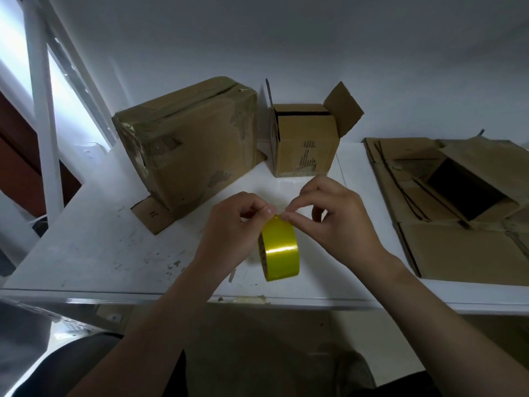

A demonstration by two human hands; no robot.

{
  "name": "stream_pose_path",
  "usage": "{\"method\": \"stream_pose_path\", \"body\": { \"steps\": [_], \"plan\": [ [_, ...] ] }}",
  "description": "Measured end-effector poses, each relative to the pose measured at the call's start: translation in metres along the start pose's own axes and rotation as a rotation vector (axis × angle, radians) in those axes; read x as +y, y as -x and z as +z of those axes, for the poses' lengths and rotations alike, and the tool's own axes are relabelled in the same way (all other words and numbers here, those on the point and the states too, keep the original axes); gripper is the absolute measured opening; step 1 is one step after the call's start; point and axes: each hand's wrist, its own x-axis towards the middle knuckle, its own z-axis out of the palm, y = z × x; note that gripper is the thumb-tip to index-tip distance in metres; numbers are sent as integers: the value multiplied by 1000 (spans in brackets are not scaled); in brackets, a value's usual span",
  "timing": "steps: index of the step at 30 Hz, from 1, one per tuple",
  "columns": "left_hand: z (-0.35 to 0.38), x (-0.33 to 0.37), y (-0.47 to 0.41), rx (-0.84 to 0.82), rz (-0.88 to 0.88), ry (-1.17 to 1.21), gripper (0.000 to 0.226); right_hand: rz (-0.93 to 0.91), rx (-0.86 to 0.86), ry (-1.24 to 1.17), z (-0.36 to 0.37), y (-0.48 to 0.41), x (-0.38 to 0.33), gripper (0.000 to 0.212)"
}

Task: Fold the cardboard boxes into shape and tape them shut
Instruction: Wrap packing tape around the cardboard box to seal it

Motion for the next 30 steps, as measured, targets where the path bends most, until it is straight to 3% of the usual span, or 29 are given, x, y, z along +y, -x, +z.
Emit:
{"method": "stream_pose_path", "body": {
  "steps": [4, 9, 13, 15, 18, 21, 26, 28, 30],
  "plan": [
    [5, 2, 2, -23, 54, -51, 14, 101, -58, 15, -3, -1, 3, 27],
    [9, 3, -3, 4, 90, -97, 10, 119, -121, -74, -3, -2, 5, 12],
    [14, 6, -1, 94, -64, 47, 8, 76, -37, -25, 0, -1, 4, 8],
    [17, 5, -1, 91, -194, 97, 29, 67, -5, 4, 1, 0, 4, 6],
    [16, 5, -1, -39, -428, 313, 58, 97, -1, -16, 2, 1, 5, 5],
    [17, 7, 2, -125, -377, 361, 48, 146, -9, -16, 3, 2, 5, 7],
    [20, 3, 2, -96, -260, 245, 53, 448, 43, 62, 1, -3, 5, 27],
    [22, 0, 3, -104, -224, 196, 52, 634, -27, -61, -5, -7, 8, 35],
    [25, -2, 2, -124, -185, 179, 47, 776, -121, -340, -10, -8, 13, 46]
  ]
}}
